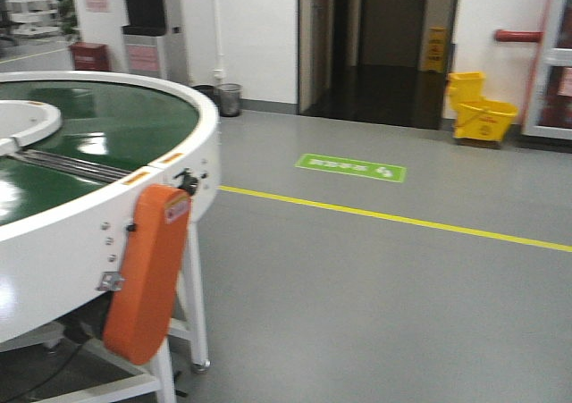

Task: Grab orange capacitor from left shelf to right conveyor
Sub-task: 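Drive the base to the green conveyor holding the cylinder in the right gripper, then position the base facing the green conveyor belt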

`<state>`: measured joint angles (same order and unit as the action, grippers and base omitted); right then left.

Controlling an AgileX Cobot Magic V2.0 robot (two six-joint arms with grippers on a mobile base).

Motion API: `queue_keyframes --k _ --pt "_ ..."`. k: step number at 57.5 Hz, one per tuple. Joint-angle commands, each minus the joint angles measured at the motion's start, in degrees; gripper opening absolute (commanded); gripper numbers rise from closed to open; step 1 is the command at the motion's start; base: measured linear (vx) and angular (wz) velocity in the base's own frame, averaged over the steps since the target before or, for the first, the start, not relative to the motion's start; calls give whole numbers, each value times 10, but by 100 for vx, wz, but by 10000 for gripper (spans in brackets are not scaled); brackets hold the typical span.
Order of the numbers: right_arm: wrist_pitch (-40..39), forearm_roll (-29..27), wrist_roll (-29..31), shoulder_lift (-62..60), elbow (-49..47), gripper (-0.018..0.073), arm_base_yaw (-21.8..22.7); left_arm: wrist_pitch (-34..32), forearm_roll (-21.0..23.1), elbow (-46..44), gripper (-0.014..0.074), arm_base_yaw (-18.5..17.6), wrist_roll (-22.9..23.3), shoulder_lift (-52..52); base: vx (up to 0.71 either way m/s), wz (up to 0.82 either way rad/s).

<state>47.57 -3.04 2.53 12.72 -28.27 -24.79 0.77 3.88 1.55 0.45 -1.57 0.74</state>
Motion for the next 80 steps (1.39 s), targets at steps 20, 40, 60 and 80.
queue_keyframes --k 20,40,60,80 --pt "-45 2 0 5 -16 270 3 -47 3 19 -6 -5 1 7 29 40" --pt "-45 2 0 5 -16 270 3 -47 3 19 -6 -5 1 7 32 28" --pt "-45 2 0 5 -16 270 3 -47 3 19 -6 -5 1 7 34 6" --pt "-45 2 0 5 -16 270 3 -47 3 19 -6 -5 1 7 36 3"
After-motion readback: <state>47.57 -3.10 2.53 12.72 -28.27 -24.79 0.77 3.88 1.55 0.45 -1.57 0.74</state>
